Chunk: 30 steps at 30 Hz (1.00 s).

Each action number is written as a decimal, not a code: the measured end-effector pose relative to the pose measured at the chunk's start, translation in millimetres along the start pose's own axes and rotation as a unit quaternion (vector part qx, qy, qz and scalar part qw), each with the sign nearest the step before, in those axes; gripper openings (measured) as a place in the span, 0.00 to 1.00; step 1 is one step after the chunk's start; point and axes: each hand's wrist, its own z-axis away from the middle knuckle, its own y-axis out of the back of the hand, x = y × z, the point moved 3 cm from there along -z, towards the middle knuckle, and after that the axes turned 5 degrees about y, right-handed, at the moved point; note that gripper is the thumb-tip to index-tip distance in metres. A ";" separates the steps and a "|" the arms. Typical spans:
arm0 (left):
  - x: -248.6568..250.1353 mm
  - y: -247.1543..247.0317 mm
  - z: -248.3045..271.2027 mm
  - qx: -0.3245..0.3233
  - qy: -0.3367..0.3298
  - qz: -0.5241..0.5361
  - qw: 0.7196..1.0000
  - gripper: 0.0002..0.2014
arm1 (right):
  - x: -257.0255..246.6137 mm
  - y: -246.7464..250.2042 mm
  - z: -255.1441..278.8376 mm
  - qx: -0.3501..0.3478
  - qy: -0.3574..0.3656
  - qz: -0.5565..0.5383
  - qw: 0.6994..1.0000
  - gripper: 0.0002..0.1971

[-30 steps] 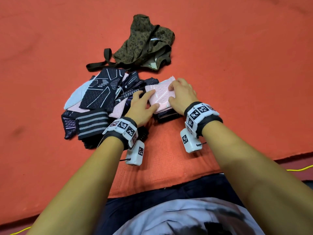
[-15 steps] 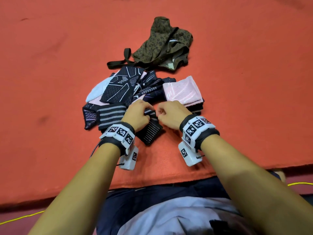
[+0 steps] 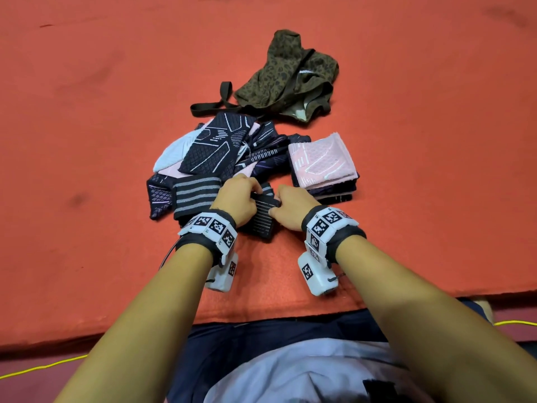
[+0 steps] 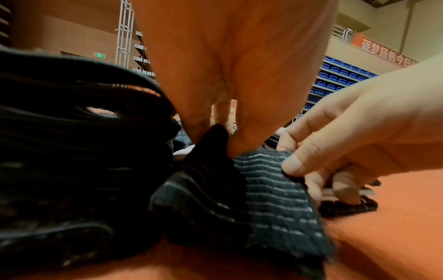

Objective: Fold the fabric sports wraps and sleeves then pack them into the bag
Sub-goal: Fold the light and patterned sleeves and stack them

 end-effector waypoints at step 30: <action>-1.6 -1.8 -22.0 -0.071 0.014 -0.022 0.997 0.24 | -17.9 6.8 -41.9 -0.022 -0.061 -0.031 0.997 0.07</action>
